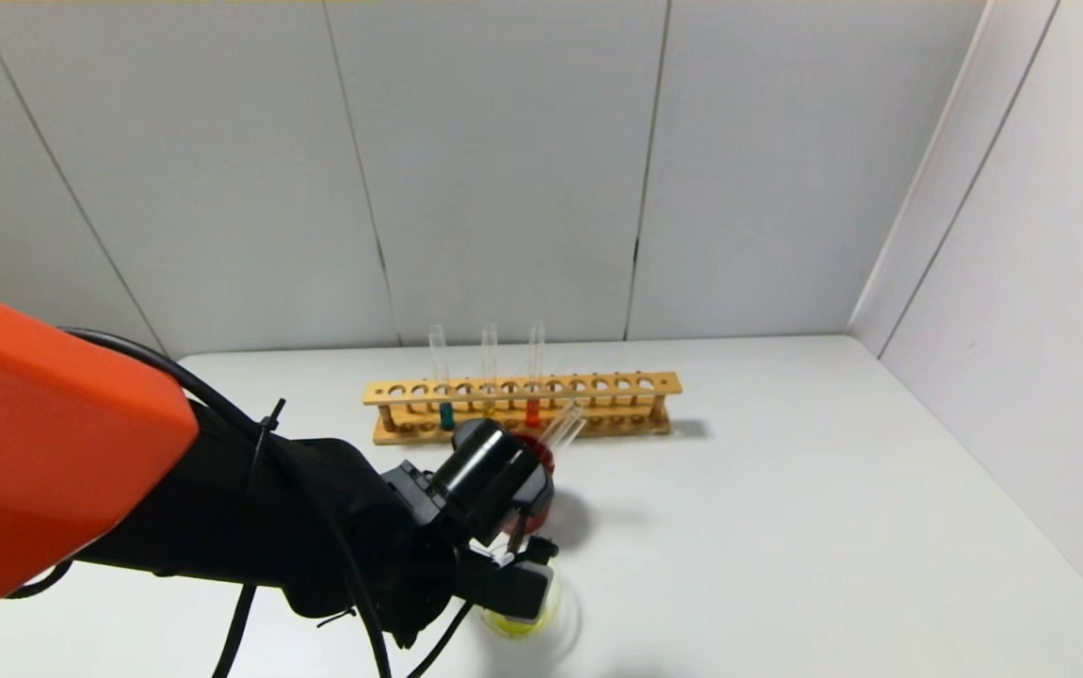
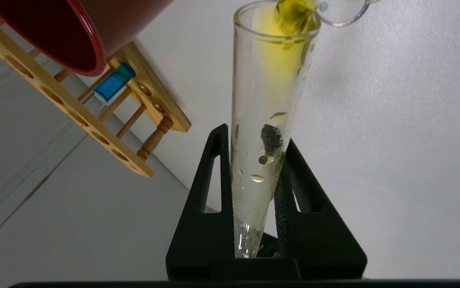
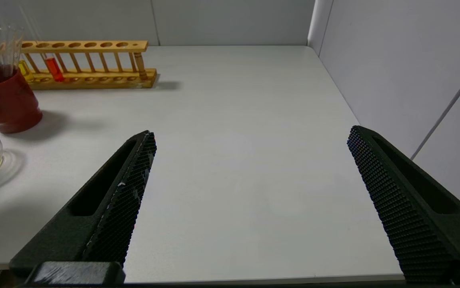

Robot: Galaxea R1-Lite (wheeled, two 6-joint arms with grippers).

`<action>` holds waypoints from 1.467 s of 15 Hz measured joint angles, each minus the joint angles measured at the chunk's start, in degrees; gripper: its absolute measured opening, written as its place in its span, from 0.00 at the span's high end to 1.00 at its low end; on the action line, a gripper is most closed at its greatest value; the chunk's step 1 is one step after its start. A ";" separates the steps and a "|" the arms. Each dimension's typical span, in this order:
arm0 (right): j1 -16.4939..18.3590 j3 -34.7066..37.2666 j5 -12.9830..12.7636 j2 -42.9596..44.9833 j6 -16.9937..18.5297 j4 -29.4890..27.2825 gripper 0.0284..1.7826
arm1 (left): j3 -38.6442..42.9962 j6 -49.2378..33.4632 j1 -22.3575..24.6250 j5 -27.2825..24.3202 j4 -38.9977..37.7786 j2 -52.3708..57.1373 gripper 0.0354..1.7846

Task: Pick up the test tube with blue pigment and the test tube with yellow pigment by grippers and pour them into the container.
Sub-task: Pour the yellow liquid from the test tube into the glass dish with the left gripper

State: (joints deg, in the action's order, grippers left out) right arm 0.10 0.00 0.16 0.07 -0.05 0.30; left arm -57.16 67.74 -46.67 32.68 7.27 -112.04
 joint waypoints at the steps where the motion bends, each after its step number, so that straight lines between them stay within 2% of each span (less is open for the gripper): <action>1: 0.00 0.00 0.00 0.00 0.02 0.02 0.02 | -0.52 0.06 0.00 0.41 0.30 -0.05 0.83; 7: 0.00 0.00 0.00 0.00 0.02 0.02 0.02 | -3.56 1.18 -0.11 0.91 2.18 -1.10 0.83; 12: 0.00 0.00 0.00 0.00 0.02 0.02 0.02 | -4.33 1.35 -0.13 2.67 2.88 -1.77 0.83; 22: 0.00 0.00 -0.02 0.00 0.02 0.02 0.02 | -4.55 2.77 -0.77 2.95 2.90 -2.10 0.83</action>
State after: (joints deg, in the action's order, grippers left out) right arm 0.10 0.00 0.13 0.07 -0.02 0.33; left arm -61.71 70.51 -47.43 35.63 10.17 -114.14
